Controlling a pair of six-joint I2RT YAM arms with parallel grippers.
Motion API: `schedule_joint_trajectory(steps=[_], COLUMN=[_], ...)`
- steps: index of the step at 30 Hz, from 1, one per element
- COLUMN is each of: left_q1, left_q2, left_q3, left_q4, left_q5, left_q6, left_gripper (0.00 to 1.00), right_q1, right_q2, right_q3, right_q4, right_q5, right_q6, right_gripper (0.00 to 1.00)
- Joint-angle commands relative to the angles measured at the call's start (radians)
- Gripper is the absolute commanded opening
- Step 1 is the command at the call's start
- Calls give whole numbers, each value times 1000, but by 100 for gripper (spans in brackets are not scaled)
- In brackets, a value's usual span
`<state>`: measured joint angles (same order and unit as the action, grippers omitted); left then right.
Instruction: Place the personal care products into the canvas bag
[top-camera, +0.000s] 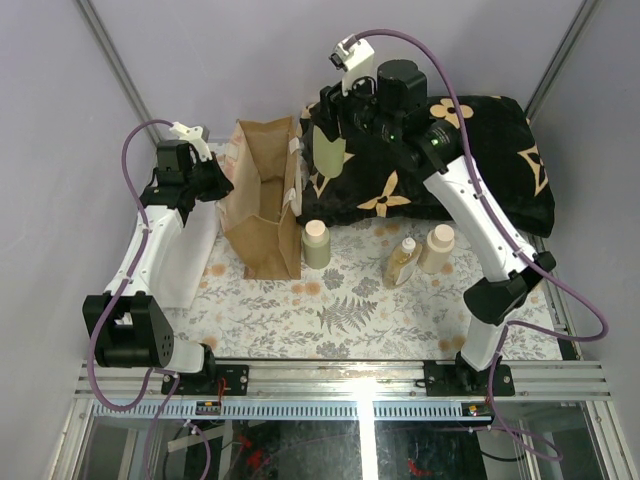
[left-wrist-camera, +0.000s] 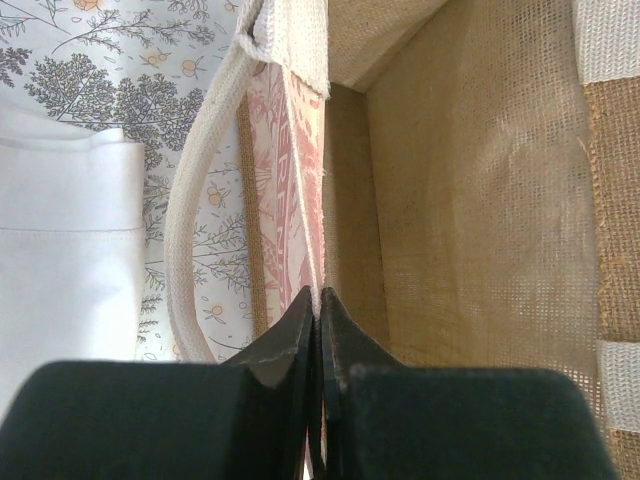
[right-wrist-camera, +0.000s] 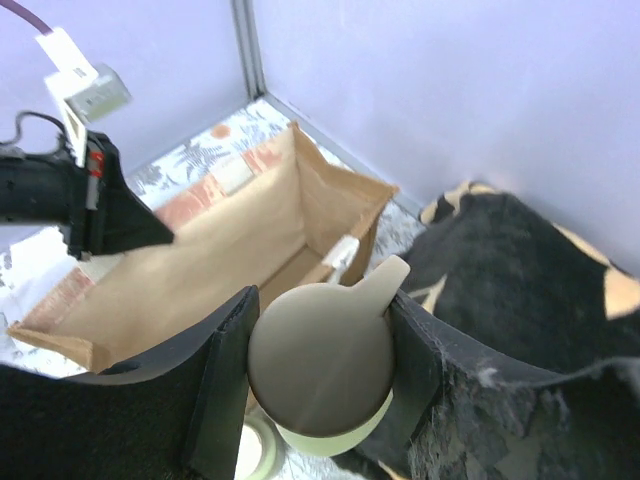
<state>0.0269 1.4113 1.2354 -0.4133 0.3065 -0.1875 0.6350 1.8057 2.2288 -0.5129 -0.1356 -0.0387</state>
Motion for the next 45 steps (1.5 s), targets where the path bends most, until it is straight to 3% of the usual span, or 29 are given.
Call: schedule_joint_trajectory(steps=[1, 22, 27, 39, 45], left_q1=[-4, -3, -2, -3, -2], left_q2=[-4, 5, 12, 28, 30], left_q3=[-6, -24, -18, -4, 6], left_q4=[48, 73, 77, 79, 80], left_q5=[20, 22, 35, 37, 39], left_q6=[-12, -20, -21, -5, -6], left_gripper=[0, 0, 0, 0, 0], right_q1=[9, 54, 78, 142, 180], right_q2=[-11, 226, 202, 54, 66], right_q3=[56, 219, 72, -369, -469], right_q4=[365, 688, 678, 561, 544], right_q5=[-124, -363, -402, -336, -309], right_q6=[-3, 231, 250, 158, 150], right_gripper=[0, 6, 6, 3, 1])
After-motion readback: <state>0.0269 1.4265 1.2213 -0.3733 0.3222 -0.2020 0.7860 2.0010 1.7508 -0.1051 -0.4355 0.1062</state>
